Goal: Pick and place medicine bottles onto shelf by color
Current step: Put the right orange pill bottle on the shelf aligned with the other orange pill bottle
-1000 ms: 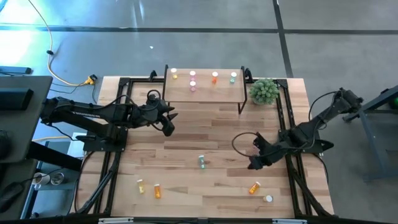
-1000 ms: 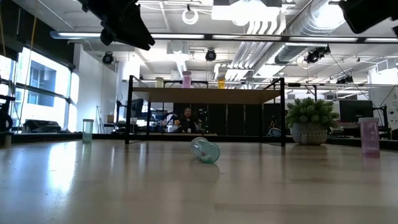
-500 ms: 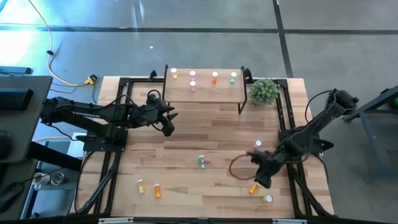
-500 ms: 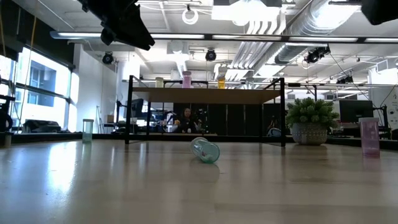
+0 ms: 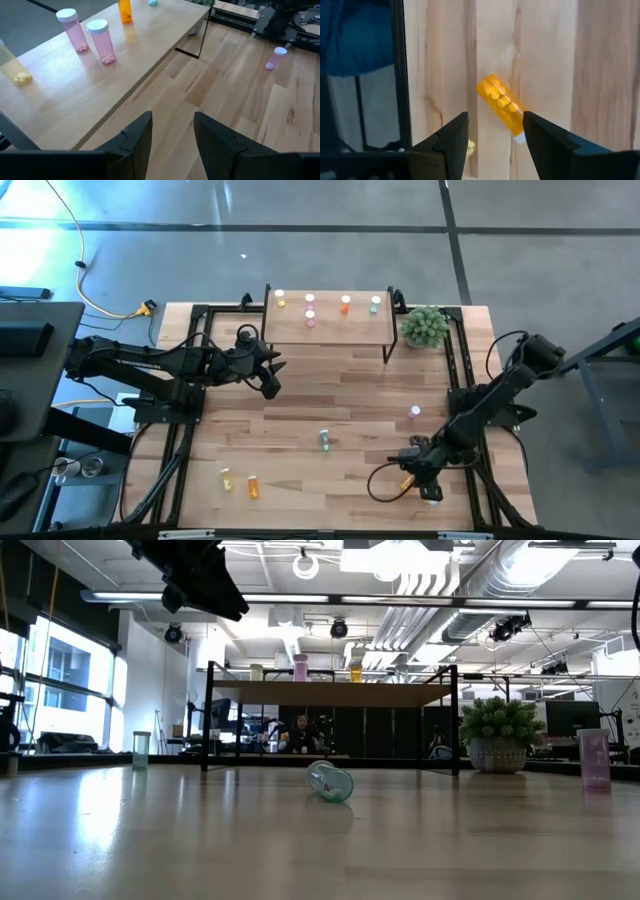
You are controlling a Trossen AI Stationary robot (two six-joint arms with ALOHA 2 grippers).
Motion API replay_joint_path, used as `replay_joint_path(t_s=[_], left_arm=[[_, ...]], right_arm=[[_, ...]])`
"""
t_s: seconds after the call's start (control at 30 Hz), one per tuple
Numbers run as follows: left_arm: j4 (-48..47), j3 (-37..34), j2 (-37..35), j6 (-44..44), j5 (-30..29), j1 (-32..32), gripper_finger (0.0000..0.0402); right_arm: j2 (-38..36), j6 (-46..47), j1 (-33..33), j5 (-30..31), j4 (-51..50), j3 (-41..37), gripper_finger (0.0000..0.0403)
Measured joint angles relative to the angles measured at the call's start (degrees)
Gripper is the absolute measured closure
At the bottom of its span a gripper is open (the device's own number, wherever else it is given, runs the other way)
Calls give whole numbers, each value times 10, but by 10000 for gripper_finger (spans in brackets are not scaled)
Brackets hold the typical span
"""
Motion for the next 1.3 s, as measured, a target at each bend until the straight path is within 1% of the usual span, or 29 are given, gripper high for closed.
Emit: replay_joint_path(t_s=[0.23, 0.43, 0.73, 0.87, 1.0, 1.1, 1.3], left_arm=[[0, 0, 0, -3, 13, 0, 266], [0, 0, 0, -6, 13, 0, 266], [0, 0, 0, -9, 13, 0, 266], [0, 0, 0, -9, 13, 0, 266], [0, 0, 0, -9, 13, 0, 266], [0, 0, 0, -9, 13, 0, 266], [0, 0, 0, -9, 13, 0, 266]], right_arm=[[34, -56, 9, 9, 20, 0, 224], [36, -99, 14, 39, 23, 0, 224], [36, -154, 14, 39, 33, 0, 224], [36, -169, 20, 41, 34, 0, 224], [36, -183, 24, 55, 34, 0, 224], [36, -184, 24, 65, 34, 0, 224], [42, -184, 24, 66, 35, 0, 224]])
